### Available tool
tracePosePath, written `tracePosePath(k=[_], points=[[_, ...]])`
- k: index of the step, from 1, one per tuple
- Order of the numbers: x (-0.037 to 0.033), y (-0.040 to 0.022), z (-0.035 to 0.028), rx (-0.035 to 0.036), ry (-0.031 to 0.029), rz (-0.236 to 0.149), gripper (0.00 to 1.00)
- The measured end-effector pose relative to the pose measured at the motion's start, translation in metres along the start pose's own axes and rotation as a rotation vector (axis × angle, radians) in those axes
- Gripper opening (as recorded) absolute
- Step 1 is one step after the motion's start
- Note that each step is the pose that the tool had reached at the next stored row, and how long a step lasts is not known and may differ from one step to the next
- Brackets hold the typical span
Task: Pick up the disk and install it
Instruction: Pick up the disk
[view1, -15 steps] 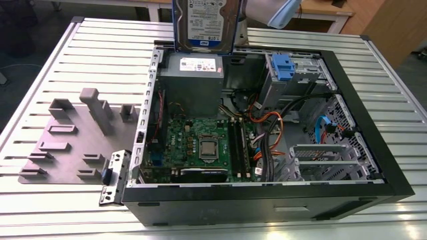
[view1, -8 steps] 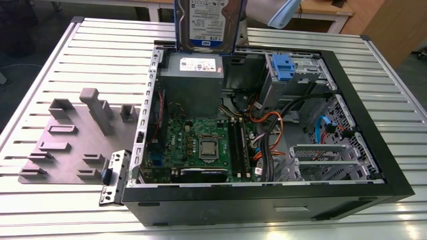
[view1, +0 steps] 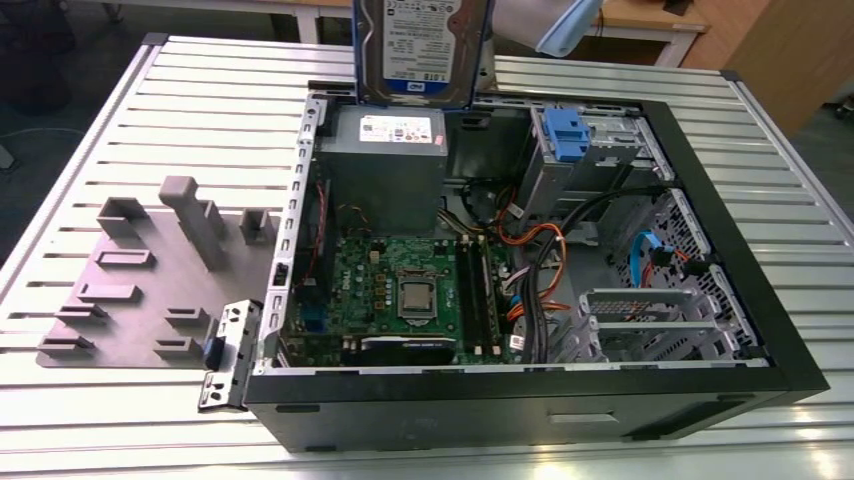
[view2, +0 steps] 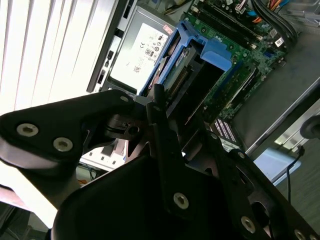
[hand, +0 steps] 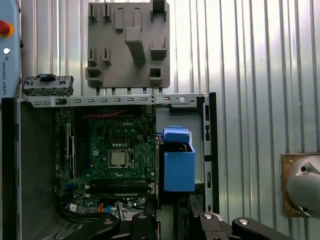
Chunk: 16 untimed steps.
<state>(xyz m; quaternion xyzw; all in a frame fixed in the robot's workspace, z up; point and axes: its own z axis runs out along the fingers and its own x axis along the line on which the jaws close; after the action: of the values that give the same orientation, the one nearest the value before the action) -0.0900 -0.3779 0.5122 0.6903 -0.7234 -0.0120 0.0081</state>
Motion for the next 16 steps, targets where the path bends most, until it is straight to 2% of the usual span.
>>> tracePosePath(k=[16], points=[[-0.0003,-0.0065,-0.0002,0.0000,0.0000,0.000,0.35]])
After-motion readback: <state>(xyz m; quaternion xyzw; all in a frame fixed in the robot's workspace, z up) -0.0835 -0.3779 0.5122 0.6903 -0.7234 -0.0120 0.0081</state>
